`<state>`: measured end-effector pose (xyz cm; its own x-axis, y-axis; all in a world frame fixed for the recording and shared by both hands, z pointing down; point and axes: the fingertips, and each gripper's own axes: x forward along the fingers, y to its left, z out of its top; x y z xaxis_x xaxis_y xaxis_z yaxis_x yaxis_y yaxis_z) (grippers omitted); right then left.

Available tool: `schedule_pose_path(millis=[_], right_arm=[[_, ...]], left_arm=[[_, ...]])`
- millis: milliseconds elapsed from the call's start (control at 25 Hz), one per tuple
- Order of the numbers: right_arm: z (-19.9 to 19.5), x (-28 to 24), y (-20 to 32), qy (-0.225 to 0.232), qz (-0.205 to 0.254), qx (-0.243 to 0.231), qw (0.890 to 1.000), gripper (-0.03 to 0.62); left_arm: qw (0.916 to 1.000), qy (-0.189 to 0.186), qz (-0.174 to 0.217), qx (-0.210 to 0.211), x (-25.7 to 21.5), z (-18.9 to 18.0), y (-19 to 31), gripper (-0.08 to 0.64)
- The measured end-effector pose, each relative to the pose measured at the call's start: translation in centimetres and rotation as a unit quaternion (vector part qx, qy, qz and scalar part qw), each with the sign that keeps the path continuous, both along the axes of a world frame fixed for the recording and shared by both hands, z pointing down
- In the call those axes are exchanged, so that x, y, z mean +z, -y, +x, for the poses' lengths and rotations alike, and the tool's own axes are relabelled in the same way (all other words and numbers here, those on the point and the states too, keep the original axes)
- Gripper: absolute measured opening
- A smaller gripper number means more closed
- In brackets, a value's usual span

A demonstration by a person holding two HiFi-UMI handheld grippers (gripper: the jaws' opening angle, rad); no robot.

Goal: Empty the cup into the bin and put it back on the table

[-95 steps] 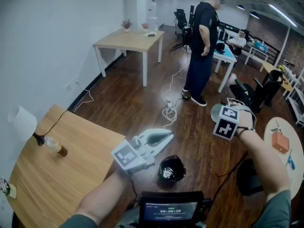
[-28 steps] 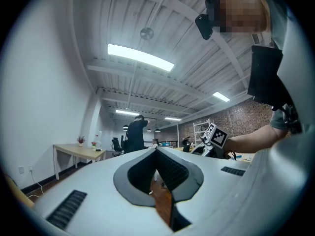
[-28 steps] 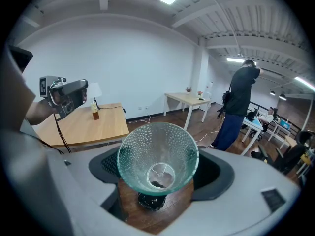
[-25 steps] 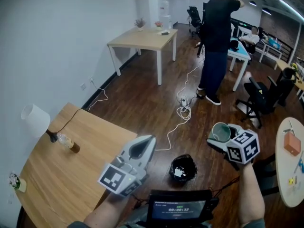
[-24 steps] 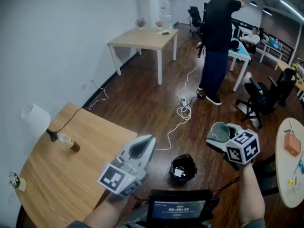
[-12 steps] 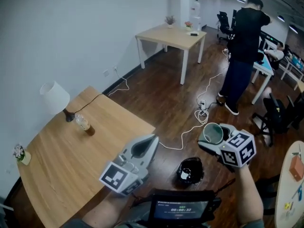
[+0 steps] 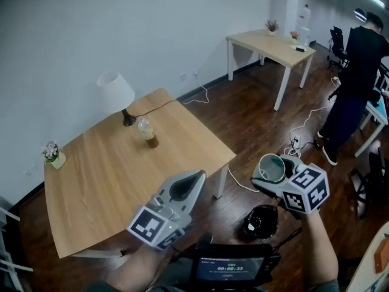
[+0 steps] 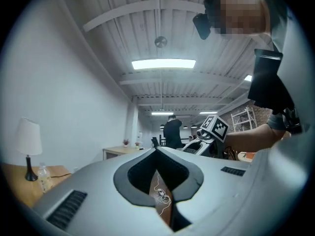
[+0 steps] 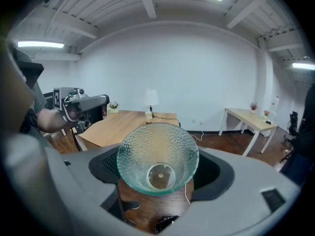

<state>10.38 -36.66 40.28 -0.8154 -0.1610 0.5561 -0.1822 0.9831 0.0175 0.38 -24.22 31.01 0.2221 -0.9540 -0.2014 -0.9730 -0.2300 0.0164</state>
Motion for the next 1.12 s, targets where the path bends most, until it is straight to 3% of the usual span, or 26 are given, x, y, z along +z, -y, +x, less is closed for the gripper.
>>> schedule_pose_path(millis=[560,1120], right_arm=[[-14.3,-1.8,-7.0,0.012,0.002,-0.12,0.993,0.4],[-31.0,-0.9,-17.3,0.008,-0.005,-0.225,0.974,0.4]], left_arm=[[0.9914,-0.01,-0.006,-0.13,0.0,-11.4,-9.0,-0.008],[0.9709,-0.027,-0.007,-0.238,0.9,-25.2,-20.4,-0.008]])
